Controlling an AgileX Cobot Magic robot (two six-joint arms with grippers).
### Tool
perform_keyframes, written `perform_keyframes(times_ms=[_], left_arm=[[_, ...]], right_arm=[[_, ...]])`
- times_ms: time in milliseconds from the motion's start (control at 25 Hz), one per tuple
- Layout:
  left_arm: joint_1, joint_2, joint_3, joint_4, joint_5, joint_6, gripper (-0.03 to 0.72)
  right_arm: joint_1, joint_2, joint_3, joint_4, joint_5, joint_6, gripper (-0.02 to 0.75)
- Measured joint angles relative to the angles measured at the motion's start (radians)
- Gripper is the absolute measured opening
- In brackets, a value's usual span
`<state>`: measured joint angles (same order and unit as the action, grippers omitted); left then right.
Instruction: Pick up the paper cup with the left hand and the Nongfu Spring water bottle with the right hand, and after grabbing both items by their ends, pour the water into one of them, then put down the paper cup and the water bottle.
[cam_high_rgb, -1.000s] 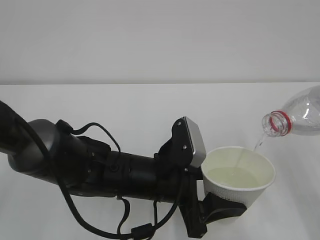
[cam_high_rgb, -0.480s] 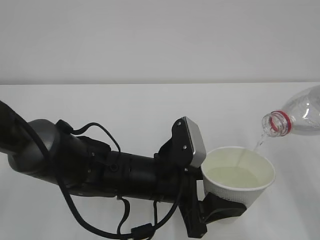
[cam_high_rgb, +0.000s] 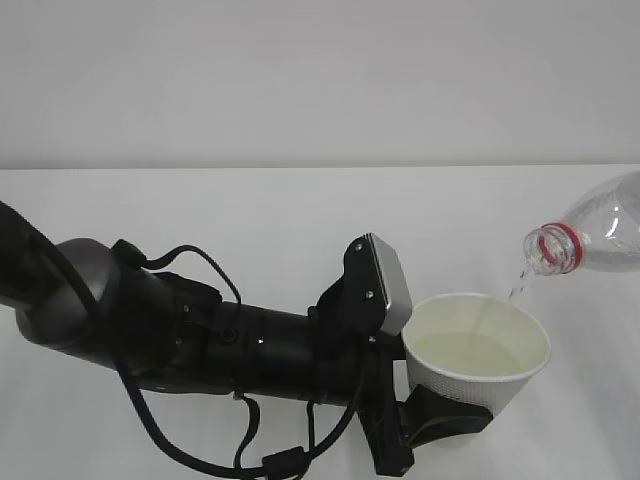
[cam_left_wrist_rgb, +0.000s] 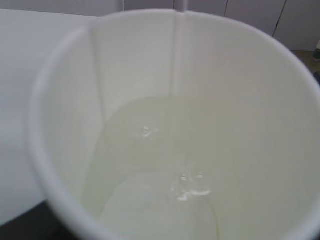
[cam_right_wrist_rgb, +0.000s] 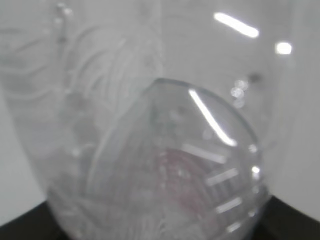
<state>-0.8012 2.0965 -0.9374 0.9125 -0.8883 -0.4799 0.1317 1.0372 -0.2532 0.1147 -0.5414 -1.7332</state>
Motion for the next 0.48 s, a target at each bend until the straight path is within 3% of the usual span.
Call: perform_keyframes(times_ms=[480], left_arm=[[0.0, 0.0, 0.0, 0.0, 0.0, 0.0, 0.501]], right_arm=[[0.0, 0.0, 0.0, 0.0, -0.003, -0.003, 0.452]])
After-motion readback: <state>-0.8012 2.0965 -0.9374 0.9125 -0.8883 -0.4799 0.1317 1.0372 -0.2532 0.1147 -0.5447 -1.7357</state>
